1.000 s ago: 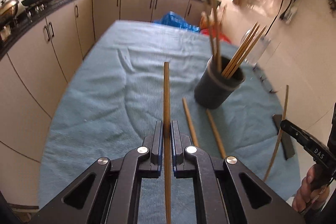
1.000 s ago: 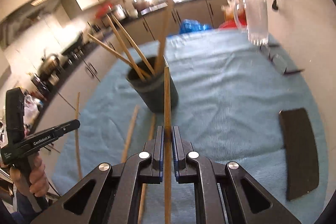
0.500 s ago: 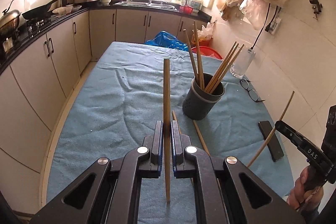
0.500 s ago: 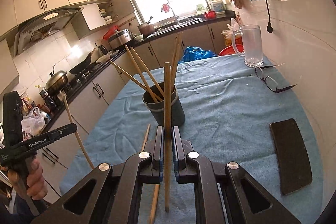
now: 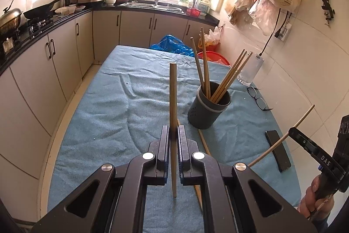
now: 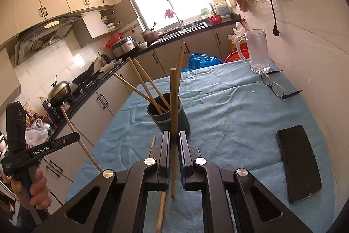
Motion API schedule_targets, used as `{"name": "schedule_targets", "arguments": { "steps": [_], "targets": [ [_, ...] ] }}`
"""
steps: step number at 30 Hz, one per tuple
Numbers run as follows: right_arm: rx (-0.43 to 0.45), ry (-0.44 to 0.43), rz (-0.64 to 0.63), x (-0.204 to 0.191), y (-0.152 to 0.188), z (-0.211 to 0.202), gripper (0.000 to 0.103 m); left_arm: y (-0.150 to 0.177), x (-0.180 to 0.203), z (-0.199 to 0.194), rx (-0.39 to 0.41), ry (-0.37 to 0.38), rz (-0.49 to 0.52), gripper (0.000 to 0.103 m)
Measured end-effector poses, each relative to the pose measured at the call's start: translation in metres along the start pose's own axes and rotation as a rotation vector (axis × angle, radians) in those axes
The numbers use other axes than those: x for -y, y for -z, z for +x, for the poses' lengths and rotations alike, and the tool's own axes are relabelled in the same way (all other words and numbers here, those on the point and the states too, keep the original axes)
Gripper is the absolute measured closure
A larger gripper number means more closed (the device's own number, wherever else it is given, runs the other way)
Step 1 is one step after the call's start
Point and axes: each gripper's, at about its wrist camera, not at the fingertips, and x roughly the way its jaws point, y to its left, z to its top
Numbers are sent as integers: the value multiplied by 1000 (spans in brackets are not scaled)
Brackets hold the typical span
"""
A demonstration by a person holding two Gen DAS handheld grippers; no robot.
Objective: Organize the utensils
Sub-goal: 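Raise both held chopsticks upright and carry them over the black holder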
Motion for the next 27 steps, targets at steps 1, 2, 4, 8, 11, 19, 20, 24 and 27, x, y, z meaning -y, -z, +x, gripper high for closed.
{"name": "schedule_targets", "arguments": {
  "steps": [1, 2, 4, 8, 11, 19, 20, 24, 27],
  "targets": [
    [3, -2, 4, 1, -1, -1, 95, -1, 0, -1, 2, -2, -2, 97],
    [5, -3, 6, 2, -1, -1, 95, -1, 0, -1, 4, -5, -2, 97],
    [9, -4, 11, 4, -2, -3, 95, -3, 1, -3, 8, -4, -2, 97],
    [16, -8, 22, 8, -3, -6, 95, -7, 3, -6, 15, -4, -5, 97],
    [19, -12, 30, 11, -4, -8, 95, -9, 5, -6, 16, -4, -4, 97],
    [29, -16, 52, 17, -5, -13, 95, -11, 7, -9, 17, -2, -2, 97],
    [30, -17, 55, 19, -5, -13, 95, -11, 8, -9, 16, -1, 0, 97],
    [34, -21, 63, 21, -6, -15, 95, -13, 12, -9, 12, 2, 3, 97],
    [38, -22, 67, 24, -7, -17, 95, -16, 15, -9, 11, 4, 8, 97]
  ]
}}
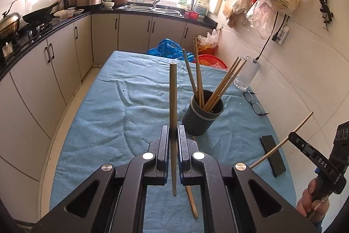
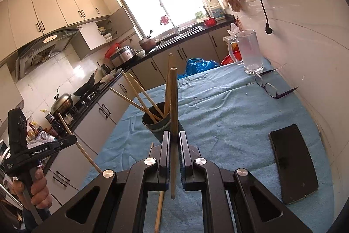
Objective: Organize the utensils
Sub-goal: 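Raise both held chopsticks upright and carry them over the black holder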
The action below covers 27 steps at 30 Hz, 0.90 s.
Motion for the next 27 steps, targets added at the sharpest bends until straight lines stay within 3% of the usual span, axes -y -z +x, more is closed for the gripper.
{"name": "schedule_targets", "arguments": {
  "steps": [15, 27],
  "targets": [
    [32, -12, 8, 4, -17, -8, 95, -28, 23, -9, 41, 26, 40, 97],
    [76, -39, 35, 2, -54, -8, 95, -77, 36, -10, 94, 32, 38, 97]
  ]
}}
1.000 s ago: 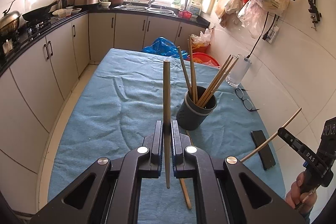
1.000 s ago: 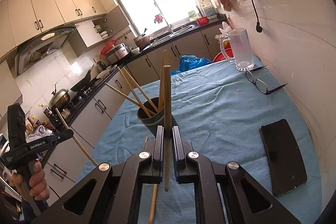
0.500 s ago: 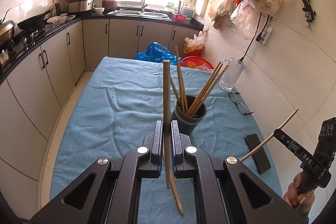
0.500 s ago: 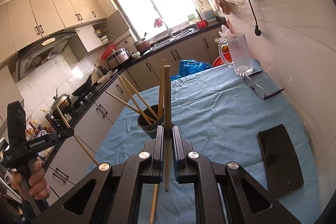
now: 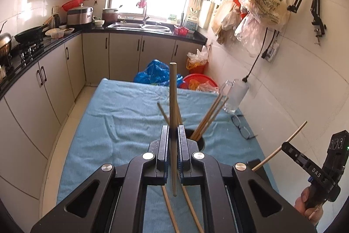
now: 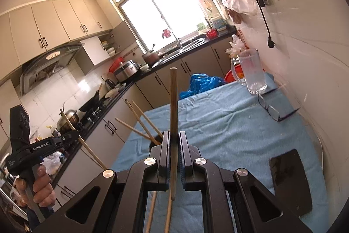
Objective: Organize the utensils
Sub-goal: 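Raise both held chopsticks upright and carry them over the black holder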
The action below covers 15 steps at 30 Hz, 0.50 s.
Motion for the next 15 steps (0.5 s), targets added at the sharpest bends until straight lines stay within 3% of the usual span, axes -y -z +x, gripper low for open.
{"name": "schedule_targets", "arguments": {
  "steps": [8, 15],
  "targets": [
    [45, -20, 8, -10, -33, 15, 95, -42, 1, 12, 52, 2, -41, 97],
    [82, -32, 23, -16, -60, 36, 95, -60, 2, 38, 63, 19, -77, 97]
  ]
}}
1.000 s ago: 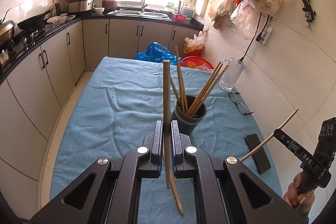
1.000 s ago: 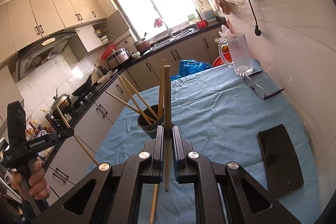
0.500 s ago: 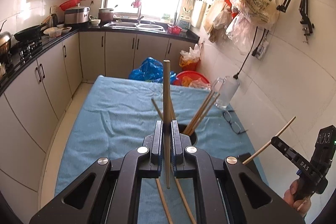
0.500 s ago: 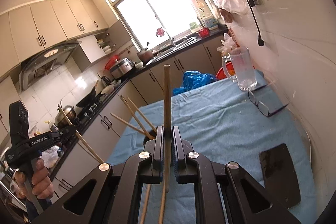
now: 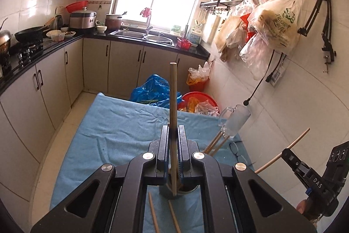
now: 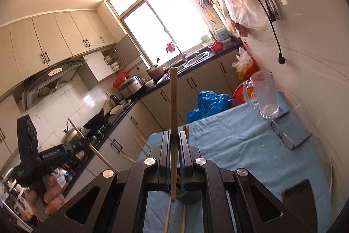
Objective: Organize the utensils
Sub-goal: 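Raise both held chopsticks upright and carry them over the black holder, then lower the right tool's chopstick into the holder and open it while the left tool releases its own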
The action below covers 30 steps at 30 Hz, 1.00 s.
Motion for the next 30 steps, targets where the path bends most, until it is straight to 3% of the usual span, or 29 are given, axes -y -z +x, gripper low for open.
{"name": "schedule_targets", "arguments": {
  "steps": [12, 30],
  "targets": [
    [-45, 23, 31, 8, -4, 62, 95, 7, -6, 52, -44, 17, -40, 97],
    [-220, 66, 25, 18, 41, 125, 94, 42, -17, 98, -145, 12, -17, 97]
  ]
}}
